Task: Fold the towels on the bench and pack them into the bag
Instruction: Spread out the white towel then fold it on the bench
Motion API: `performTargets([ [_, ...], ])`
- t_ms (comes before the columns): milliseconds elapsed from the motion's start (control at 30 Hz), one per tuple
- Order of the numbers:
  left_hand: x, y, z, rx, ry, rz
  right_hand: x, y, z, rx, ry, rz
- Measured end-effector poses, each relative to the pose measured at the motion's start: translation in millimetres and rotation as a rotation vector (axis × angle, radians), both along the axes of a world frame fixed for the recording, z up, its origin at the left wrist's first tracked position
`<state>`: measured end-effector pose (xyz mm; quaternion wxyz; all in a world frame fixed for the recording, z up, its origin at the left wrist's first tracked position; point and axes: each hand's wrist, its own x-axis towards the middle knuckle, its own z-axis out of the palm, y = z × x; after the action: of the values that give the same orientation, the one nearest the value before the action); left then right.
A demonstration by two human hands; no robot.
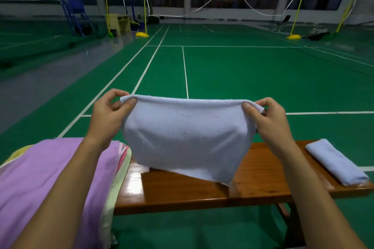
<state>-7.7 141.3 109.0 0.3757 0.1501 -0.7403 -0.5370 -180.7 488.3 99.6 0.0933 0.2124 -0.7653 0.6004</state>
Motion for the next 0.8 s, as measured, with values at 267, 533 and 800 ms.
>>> performTargets([
  [267,21,8,15,0.082,0.021,-0.099,11,10,16,-0.143,-0.068,0.018],
  [533,-19,-20,-60,-0.006,-0.160,0.028,-52,-23,-67,0.113,-0.241,0.060],
  [800,-73,-60,-160,0.031,-0.342,0.168,-104,-77,-155,0.298,-0.234,-0.017],
])
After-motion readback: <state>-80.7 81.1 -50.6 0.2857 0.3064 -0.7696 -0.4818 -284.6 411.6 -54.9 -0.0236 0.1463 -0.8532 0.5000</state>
